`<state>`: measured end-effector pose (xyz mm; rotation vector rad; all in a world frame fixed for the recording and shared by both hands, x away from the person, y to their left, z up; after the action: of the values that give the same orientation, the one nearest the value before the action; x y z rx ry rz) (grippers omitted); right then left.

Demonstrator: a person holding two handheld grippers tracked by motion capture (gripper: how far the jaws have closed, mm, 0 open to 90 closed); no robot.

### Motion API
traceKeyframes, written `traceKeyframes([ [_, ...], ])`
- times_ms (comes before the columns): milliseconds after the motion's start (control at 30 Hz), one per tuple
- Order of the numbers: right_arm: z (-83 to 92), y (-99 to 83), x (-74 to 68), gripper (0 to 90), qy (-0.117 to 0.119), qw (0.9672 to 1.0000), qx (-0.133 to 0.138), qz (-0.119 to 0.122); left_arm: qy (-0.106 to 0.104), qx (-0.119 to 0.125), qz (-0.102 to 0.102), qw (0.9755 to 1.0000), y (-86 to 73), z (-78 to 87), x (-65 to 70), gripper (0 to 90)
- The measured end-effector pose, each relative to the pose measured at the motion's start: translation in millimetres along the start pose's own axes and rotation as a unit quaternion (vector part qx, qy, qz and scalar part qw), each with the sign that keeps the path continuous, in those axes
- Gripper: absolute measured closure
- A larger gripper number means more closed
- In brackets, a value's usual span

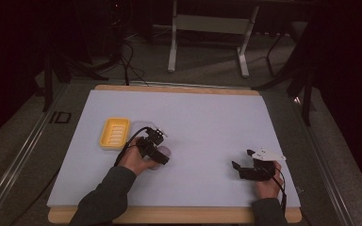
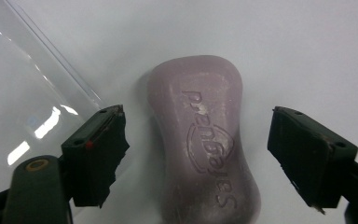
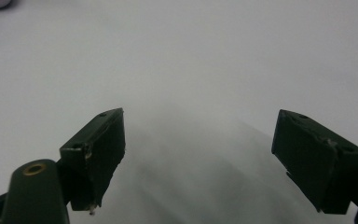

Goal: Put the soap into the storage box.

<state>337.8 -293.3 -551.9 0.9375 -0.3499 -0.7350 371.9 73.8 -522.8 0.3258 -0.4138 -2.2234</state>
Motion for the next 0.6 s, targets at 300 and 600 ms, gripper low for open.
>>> traceKeyframes([
  [300, -0.1, 0.0, -0.5, 16.9, -0.001, 1.0000, -0.001, 0.001, 0.002, -0.017, -0.004, 0.9998, -0.6, -6.3, 3.0, 19.8],
  [600, -0.2, 0.0, -0.6, 16.9, -0.001, 1.0000, -0.001, 0.001, 0.004, -0.030, -0.015, 0.9994, 0.3, -11.6, 5.8, 28.6],
])
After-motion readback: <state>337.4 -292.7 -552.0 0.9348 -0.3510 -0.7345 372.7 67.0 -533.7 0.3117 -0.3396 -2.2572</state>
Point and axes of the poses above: each handheld gripper's, and its own axes: z roughly backward along the jaws, y roughly out of its top, x roughly to its right, the point moved 3 cm from there along -z, roughly forward along the jaws, and after that the axes turned 9 degrees about y, right-handed, at the moved point
